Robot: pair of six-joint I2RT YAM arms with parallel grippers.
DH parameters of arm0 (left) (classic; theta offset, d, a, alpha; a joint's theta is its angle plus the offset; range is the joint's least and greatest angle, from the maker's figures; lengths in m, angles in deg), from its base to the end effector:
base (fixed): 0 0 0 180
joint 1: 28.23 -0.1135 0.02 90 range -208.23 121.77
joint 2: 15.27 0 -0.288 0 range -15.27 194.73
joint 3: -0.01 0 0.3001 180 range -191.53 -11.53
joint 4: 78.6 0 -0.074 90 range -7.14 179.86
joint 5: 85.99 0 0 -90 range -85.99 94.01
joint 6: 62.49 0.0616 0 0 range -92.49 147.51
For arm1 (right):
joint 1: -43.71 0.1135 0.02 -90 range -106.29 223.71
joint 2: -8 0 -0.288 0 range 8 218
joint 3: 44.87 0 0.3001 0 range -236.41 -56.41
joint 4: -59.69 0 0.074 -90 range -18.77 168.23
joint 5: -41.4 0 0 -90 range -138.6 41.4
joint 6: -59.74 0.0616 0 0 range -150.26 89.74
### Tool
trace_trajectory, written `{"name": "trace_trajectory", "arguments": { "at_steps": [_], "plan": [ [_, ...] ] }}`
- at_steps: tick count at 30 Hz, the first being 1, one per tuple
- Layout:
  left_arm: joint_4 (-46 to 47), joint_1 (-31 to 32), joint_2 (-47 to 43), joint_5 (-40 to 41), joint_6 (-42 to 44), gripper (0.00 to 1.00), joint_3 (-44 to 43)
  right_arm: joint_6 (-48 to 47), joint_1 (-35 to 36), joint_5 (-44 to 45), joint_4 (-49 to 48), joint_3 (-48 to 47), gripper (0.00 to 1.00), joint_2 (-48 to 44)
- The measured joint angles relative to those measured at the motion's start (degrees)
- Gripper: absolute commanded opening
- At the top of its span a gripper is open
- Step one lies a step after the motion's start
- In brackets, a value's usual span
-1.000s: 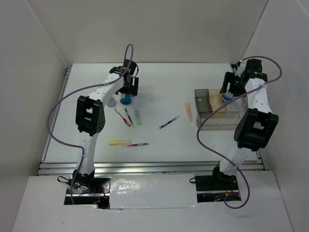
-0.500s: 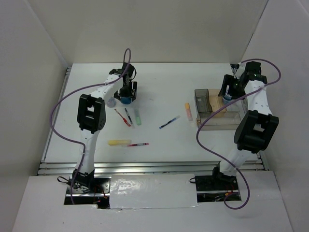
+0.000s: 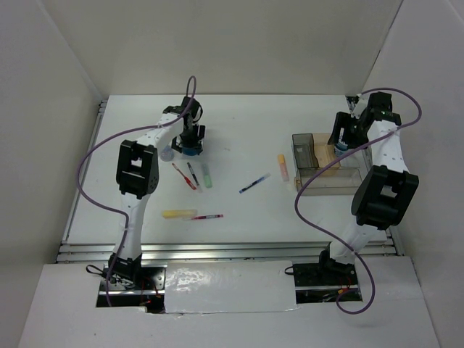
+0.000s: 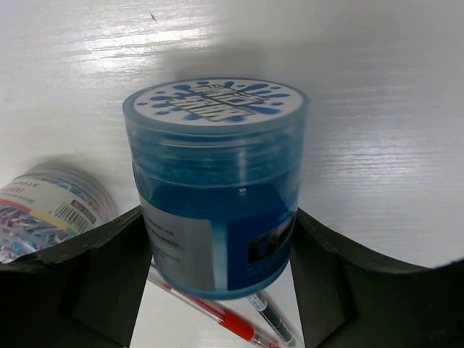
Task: Sort the stationery into containers
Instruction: Pick up the stationery from the center of the board.
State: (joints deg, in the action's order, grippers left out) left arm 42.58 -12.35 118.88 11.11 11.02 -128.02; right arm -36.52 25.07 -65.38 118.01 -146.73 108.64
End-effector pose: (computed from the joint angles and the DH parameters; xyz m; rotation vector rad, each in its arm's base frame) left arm 0.5563 -0.1503 0.1657 -0.0514 2.6876 -0.0064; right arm 0.4278 -0.1255 0.2913 0.1622 2.5111 0.2020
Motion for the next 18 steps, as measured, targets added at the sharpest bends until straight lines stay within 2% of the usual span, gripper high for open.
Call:
{"name": "trace_trajectory", "arguments": {
  "at_steps": [5, 11, 12, 13, 18],
  "plan": [
    [0.39, -0.37, 0.72, -0.52, 0.83, 0.68, -0.07, -0.46, 0.00, -0.02, 0.02, -0.13, 0.79, 0.00],
    [3.50, -0.79, -0.74, -2.54, 3.45, 0.36, 2.51, -0.92, 0.02, -1.53, 0.04, -0.24, 0.78, 0.00],
    [4.26, -0.81, -1.42, -2.99, 4.35, 0.24, 3.58, -1.09, 0.07, -2.16, 0.09, -0.33, 0.78, 0.00],
    [4.66, -0.83, -2.08, -3.58, 4.76, 0.18, 4.57, -1.25, 0.17, -2.62, 0.11, -0.46, 0.78, -0.02],
    [8.37, -1.14, -9.49, -7.39, 7.52, 0.18, 11.87, -3.50, 0.68, -7.21, 0.87, -1.46, 0.78, -1.29]
  ]
}}
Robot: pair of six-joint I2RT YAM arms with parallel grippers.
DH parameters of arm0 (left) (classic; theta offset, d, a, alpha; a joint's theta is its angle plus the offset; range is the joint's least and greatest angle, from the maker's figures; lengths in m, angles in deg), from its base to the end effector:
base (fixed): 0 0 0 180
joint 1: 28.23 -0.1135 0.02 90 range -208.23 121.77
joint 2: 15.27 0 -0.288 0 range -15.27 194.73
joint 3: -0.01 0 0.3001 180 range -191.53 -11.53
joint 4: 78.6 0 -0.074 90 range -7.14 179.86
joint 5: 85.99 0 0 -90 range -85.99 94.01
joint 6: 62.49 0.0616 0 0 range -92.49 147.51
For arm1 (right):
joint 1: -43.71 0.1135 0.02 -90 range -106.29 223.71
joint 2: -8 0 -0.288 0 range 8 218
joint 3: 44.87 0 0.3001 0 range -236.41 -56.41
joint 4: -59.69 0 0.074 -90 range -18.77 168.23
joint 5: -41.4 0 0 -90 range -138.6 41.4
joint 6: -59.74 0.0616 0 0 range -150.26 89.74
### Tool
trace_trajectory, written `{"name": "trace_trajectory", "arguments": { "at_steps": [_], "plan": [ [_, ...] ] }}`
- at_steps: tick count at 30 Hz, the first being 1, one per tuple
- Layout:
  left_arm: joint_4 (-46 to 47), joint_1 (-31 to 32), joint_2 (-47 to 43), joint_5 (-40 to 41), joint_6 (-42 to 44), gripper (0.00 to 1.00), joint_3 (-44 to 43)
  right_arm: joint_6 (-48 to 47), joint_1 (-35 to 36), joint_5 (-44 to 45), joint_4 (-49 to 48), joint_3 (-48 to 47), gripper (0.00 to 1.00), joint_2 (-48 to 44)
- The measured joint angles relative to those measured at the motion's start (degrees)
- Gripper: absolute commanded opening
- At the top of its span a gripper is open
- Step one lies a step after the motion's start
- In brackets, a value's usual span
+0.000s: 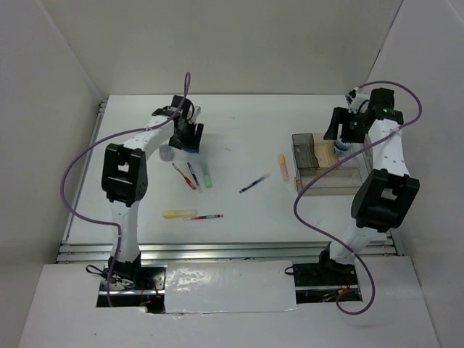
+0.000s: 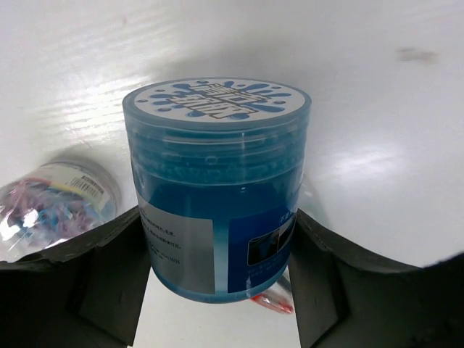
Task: Sort the stationery into containers
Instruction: Pick up the stationery from the center of the board, then place the stationery in the storage box.
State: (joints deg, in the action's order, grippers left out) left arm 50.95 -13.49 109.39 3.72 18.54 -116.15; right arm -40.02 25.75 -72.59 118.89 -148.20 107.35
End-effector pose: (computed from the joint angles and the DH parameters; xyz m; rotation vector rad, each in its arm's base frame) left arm 0.5323 -0.1404 0.1899 0.1331 2.6045 -0.1553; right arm 0.4267 -0.1120 0.3115 0.0125 2.4452 0.3202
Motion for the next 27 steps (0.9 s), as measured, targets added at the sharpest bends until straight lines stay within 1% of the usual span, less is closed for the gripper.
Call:
{"name": "trace_trajectory", "arguments": {
  "at_steps": [2, 3, 5, 9, 13, 15, 17, 21, 25, 27],
  "plan": [
    [2.99, -0.07, -5.84, -3.39, 1.22, 0.18, 3.93, -1.44, 0.28, -2.93, 0.72, -1.27, 0.79, -0.98],
    [4.11, -0.11, -8.96, -5.46, 1.55, 0.16, 5.64, -2.12, 0.46, -4.59, 1.27, -2.16, 0.79, -1.44],
    [7.32, -0.11, -16.46, -11.15, 2.60, 0.16, 8.66, -3.23, 0.74, -7.87, 2.27, -4.44, 0.80, -2.10],
    [16.24, 0.20, -29.81, -25.83, 3.08, 0.20, 14.91, -4.48, 1.29, -15.89, 4.28, -9.40, 0.82, -2.75],
    [25.73, 1.27, -39.06, -40.54, 0.85, 0.20, 23.80, -3.43, 4.04, -22.99, 3.78, -9.68, 0.86, -5.79],
    [30.01, 2.29, -41.53, -45.94, -1.18, 0.20, 28.65, -1.62, 6.75, -26.01, 1.51, -8.02, 0.90, -8.70],
    [30.95, 3.56, -41.99, -49.68, -2.47, 0.18, 31.10, 0.33, 9.99, -28.50, -0.44, -6.54, 0.92, -11.85],
    [30.16, 6.34, -41.29, -53.42, -3.15, 0.18, 31.82, 3.06, 18.95, -31.56, -4.15, -6.54, 0.96, -16.06],
    [29.97, 8.76, -41.83, -55.47, -2.12, 0.21, 31.82, 4.07, 27.61, -32.74, -5.05, -6.69, 0.98, -17.11],
    [29.97, 9.70, -42.32, -56.72, -1.51, 0.21, 31.82, 4.39, 30.45, -32.41, -5.09, -6.45, 1.00, -17.11]
  ]
}}
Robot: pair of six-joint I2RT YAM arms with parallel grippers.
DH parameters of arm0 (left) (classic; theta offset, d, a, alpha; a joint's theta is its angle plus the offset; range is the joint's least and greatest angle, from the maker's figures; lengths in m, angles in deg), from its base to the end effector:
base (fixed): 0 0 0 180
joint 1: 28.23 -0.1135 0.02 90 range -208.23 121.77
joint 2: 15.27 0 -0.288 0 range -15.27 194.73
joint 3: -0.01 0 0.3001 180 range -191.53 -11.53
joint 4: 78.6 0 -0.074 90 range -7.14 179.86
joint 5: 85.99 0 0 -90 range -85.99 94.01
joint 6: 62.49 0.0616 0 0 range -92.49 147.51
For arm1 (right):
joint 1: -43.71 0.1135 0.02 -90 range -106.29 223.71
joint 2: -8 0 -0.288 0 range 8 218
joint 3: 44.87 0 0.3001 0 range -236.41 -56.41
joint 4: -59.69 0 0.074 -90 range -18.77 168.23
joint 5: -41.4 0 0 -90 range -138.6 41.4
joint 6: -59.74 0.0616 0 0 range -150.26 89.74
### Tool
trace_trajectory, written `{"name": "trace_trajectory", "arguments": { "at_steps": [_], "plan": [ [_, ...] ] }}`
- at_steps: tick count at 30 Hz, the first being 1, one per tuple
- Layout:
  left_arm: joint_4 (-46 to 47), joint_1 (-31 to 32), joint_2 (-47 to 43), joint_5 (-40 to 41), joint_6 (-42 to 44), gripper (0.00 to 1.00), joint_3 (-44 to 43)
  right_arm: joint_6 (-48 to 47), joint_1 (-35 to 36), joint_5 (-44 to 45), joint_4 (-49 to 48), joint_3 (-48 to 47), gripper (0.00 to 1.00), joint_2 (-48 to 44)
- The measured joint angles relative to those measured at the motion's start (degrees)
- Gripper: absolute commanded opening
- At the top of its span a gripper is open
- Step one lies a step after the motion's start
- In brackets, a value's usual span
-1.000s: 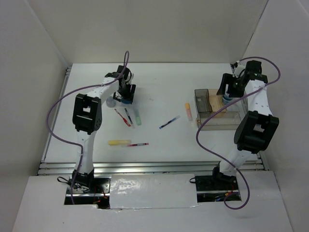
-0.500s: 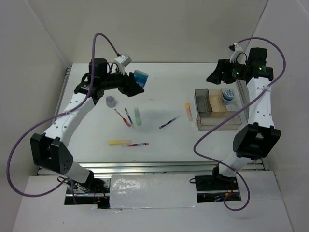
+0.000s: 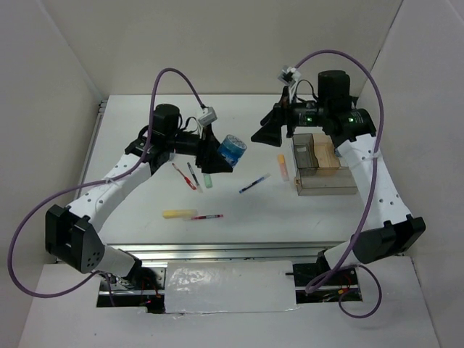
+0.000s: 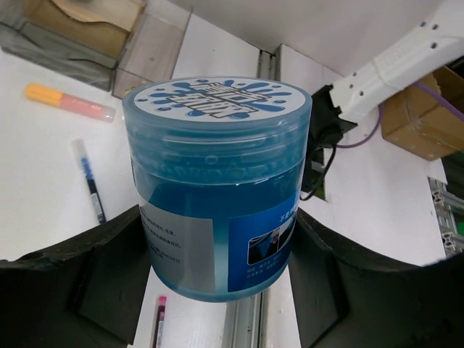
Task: Sort the stationery into containers
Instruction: Place the stationery in the storage box.
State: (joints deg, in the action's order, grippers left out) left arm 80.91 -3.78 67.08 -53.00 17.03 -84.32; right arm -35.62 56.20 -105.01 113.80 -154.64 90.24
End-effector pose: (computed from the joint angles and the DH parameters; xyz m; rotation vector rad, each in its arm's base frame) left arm 0.3278 -0.2058 0.3752 0.9310 1.7265 -1.3411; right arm 0.3247 0.1245 0.4892 -0.8995 1.7459 1.0696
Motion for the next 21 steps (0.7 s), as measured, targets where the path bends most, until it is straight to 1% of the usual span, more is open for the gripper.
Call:
{"name": "trace_trajectory", "arguments": {
  "at_steps": [4, 11, 17, 21],
  "plan": [
    [-0.07, 1.05, -1.97, -1.75, 1.40, 0.22, 0.66, 0.66, 3.69, 0.52, 0.22, 0.39, 1.00, 0.26],
    [-2.03, 3.85, -3.61, -1.88, 6.12, 0.22, 0.76, 2.34, 5.55, -0.07, 0.33, 1.36, 1.00, 0.87],
    [-4.31, 4.15, -3.58, -1.99, 7.98, 0.22, 0.24, 1.86, 9.97, -0.46, 1.60, 2.84, 1.00, 1.16],
    [-5.86, 4.22, -3.58, -2.40, 9.46, 0.22, 0.24, 1.27, 10.80, -0.42, 1.60, 3.28, 1.00, 1.16]
  ]
}}
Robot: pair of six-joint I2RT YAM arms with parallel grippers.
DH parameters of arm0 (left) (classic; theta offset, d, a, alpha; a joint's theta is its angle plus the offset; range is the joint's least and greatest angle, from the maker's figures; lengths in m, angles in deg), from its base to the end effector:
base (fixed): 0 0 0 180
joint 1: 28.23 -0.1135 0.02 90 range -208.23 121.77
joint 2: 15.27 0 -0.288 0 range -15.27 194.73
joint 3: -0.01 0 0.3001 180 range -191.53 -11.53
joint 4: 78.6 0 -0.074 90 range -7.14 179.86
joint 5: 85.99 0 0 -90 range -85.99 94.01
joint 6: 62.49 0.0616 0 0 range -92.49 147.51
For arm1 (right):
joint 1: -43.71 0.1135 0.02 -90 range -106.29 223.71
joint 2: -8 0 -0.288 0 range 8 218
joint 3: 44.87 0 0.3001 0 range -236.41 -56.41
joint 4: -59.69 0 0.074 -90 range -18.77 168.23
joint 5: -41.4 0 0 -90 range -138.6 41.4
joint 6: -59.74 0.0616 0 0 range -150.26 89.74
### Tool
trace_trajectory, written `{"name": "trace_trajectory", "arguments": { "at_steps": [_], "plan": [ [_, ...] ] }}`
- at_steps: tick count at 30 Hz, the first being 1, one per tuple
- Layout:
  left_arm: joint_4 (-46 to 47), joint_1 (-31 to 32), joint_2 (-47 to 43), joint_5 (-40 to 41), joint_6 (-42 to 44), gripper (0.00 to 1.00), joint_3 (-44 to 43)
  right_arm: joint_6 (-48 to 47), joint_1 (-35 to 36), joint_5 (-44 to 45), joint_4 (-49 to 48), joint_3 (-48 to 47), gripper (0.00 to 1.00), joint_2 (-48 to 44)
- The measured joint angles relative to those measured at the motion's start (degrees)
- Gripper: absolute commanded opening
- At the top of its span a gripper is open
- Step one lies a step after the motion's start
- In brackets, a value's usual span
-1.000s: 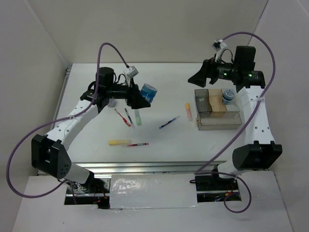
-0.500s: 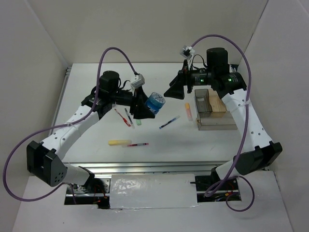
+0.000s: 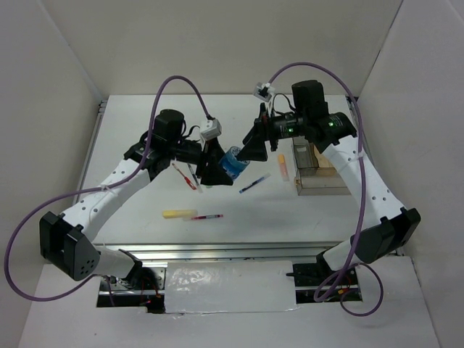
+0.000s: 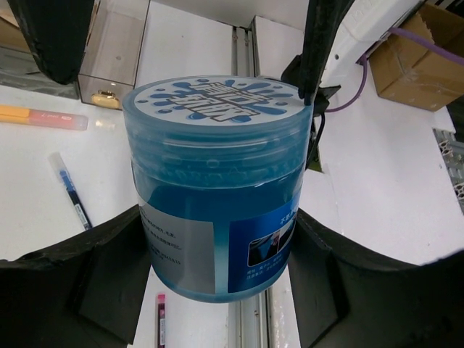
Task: Sort the stationery into containers
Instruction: Place the stationery in the storage box.
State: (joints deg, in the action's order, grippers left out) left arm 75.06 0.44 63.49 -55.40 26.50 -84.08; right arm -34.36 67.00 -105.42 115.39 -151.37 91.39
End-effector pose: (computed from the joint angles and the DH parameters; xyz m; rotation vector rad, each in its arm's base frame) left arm 0.2913 -0.2197 0.3861 1.1377 1.6106 -1.3356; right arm 0.3044 0.1872 0.4594 -1.0497 1.8040 1.2500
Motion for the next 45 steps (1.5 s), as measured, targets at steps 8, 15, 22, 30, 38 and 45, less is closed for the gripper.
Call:
{"name": "trace_trajectory", "arguments": {
  "at_steps": [8, 15, 22, 30, 38, 45],
  "plan": [
    [-3.52, 0.15, 0.00, -0.09, 3.34, 0.22, 0.00, -0.70, 1.07, -0.09, 0.04, 1.44, 1.00, -0.02],
    [-4.74, 0.37, 0.00, -0.11, 5.18, 0.22, 0.00, -0.24, 1.09, -1.33, 0.07, 2.38, 1.00, -0.02],
    [-2.97, 0.35, 0.11, 0.85, 5.09, 0.21, -0.42, 2.21, 0.28, -5.66, 0.48, 3.13, 1.00, -0.02],
    [-1.95, 0.33, 0.20, 1.33, 5.09, 0.21, -1.07, 4.72, -0.66, -8.59, 0.39, 3.61, 1.00, -0.09],
    [-1.81, 0.35, 0.52, 2.19, 5.03, 0.22, -1.07, 2.71, 1.97, -3.54, 0.52, 3.61, 0.99, -0.79],
    [-1.44, 0.52, 0.74, 2.45, 5.03, 0.23, -1.07, 2.01, 2.21, -1.27, 0.55, 3.61, 0.80, -0.98]
  ]
}}
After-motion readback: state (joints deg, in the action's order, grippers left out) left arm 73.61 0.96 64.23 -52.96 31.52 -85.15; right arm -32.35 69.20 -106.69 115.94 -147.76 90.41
